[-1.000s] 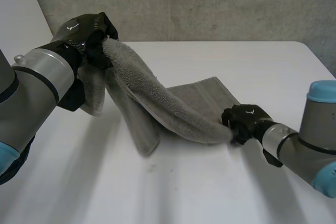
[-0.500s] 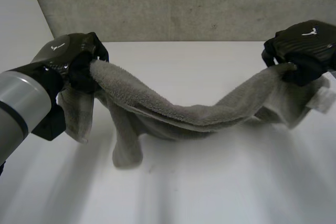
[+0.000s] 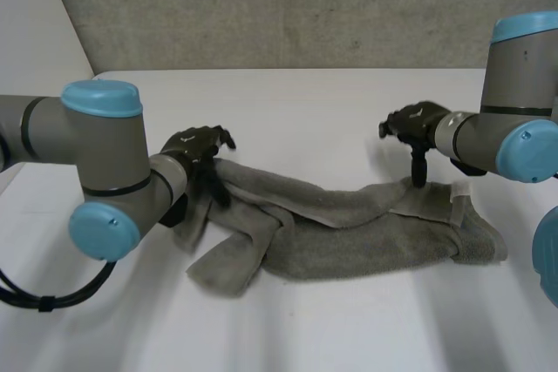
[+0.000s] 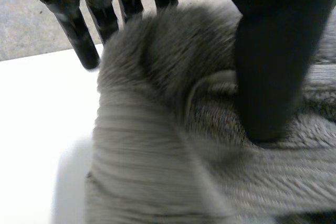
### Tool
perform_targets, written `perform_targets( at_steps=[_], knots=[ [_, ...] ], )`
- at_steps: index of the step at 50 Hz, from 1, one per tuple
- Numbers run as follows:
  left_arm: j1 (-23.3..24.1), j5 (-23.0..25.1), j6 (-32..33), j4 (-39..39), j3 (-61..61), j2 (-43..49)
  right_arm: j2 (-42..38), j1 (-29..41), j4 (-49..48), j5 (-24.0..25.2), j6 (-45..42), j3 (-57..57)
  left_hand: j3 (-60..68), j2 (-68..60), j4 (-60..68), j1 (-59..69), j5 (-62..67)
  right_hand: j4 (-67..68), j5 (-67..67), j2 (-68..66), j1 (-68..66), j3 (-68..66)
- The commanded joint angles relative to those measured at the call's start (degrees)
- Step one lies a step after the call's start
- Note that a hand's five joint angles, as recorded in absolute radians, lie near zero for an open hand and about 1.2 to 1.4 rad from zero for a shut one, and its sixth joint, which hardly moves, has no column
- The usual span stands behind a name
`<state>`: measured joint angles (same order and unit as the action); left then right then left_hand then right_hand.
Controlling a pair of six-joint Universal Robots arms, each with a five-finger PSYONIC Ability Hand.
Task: Fold the towel.
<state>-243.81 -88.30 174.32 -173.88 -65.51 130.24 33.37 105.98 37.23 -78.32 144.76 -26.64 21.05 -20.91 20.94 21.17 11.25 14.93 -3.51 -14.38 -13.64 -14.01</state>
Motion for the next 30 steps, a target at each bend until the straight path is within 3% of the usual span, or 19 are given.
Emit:
perform_targets(
  at_steps=[1,4,6,12,15,23,30],
  knots=[
    [-0.4,-1.9,-0.6,0.0,1.5,-0.7,11.3,-0.9,-4.0,-0.3,11.8,-10.7,-11.1,10.9,-10.9,-11.2,-11.3,-4.9,3.5,4.4,3.6,4.0],
    [-1.2,-3.5,-0.6,-0.2,-1.5,-4.6,15.1,-1.4,-5.9,-0.2,12.3,-15.6,-11.1,10.9,-10.9,-11.2,-11.3,-4.9,3.5,4.4,3.6,4.0],
    [-1.4,-4.1,-0.6,-0.5,-3.6,-6.7,22.7,-2.5,-11.6,-0.2,12.3,-27.3,-11.1,10.9,-10.9,-11.2,-11.3,-4.9,3.5,4.4,3.6,4.0],
    [-1.6,-4.3,0.3,-5.0,-13.3,-15.6,34.7,-4.5,-23.5,3.1,12.2,-48.0,-11.0,10.9,-10.9,-11.1,-11.2,16.3,-17.7,-16.9,-17.6,-17.2],
    [-1.6,-4.3,0.5,-7.5,-17.8,-18.9,37.5,-4.6,-27.2,4.3,11.9,-55.5,-10.5,10.4,-10.4,-10.6,-10.7,16.5,-17.9,-17.1,-17.8,-17.4],
    [-1.9,-4.3,4.6,-11.7,-22.8,-19.8,37.3,-4.5,-33.2,3.6,8.5,-65.2,-7.6,7.5,-7.5,-7.8,-7.8,14.7,-16.1,-15.2,-16.0,-15.6],
    [-4.7,-4.3,8.9,-13.5,-22.8,-16.2,31.1,-4.5,-39.9,3.2,6.6,-66.5,-7.3,7.2,-7.2,-7.4,-7.5,15.7,-17.1,-16.2,-17.0,-16.6]
  ],
)
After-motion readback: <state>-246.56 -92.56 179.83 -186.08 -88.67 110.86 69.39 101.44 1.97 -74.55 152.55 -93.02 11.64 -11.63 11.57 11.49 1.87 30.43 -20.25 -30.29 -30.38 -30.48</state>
